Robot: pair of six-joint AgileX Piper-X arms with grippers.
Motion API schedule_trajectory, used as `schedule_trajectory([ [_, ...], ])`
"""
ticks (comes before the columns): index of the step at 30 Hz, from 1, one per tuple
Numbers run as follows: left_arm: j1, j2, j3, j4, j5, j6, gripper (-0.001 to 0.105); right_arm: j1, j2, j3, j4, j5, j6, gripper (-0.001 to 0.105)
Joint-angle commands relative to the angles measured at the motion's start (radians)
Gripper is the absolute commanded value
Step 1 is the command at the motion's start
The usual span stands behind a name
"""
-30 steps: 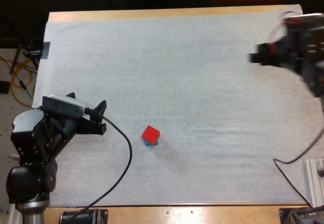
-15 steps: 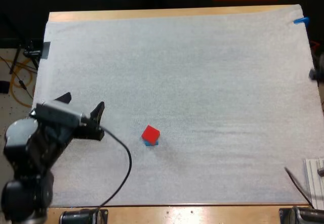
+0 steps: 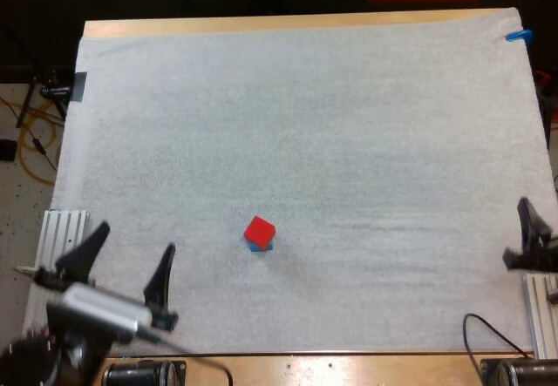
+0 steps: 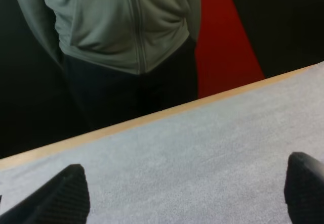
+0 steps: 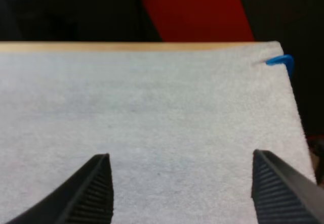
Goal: Stack red cube on blue cube
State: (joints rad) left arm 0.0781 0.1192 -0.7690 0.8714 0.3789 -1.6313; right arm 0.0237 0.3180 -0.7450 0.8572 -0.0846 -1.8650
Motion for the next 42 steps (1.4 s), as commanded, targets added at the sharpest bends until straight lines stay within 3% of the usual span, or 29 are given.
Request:
schedule_trajectory([
  [1, -0.005, -0.056, 0.016, 0.021, -0.009, -0.002, 0.076, 0.006, -0.055, 0.03, 0.008, -0.01, 0.019, 0.058],
  [9, -0.005, -0.274, 0.065, 0.181, -0.014, -0.002, 0.076, 0.006, -0.308, 0.124, 0.063, -0.01, 0.022, 0.058],
  [13, -0.005, -0.274, 0.067, 0.278, -0.036, 0.021, 0.076, 0.006, -0.368, 0.133, 0.097, 0.004, 0.022, 0.058],
  [17, -0.005, -0.274, 0.067, 0.265, -0.052, 0.026, 0.076, 0.006, -0.366, 0.138, 0.096, -0.009, 0.002, 0.058],
  [23, -0.005, -0.272, 0.081, 0.181, -0.165, 0.026, 0.076, 0.006, -0.369, 0.17, 0.096, -0.009, 0.002, 0.058],
  [27, -0.005, -0.272, 0.135, 0.131, -0.167, 0.026, 0.076, 0.006, -0.369, 0.214, 0.096, -0.009, 0.007, 0.058],
  [36, -0.005, -0.272, 0.25, 0.157, -0.165, 0.01, 0.076, 0.006, -0.369, 0.245, 0.122, -0.009, 0.016, 0.058],
  [42, -0.005, -0.272, 0.252, 0.148, -0.165, -0.003, 0.076, 0.006, -0.369, 0.245, 0.122, -0.003, 0.029, 0.058],
])
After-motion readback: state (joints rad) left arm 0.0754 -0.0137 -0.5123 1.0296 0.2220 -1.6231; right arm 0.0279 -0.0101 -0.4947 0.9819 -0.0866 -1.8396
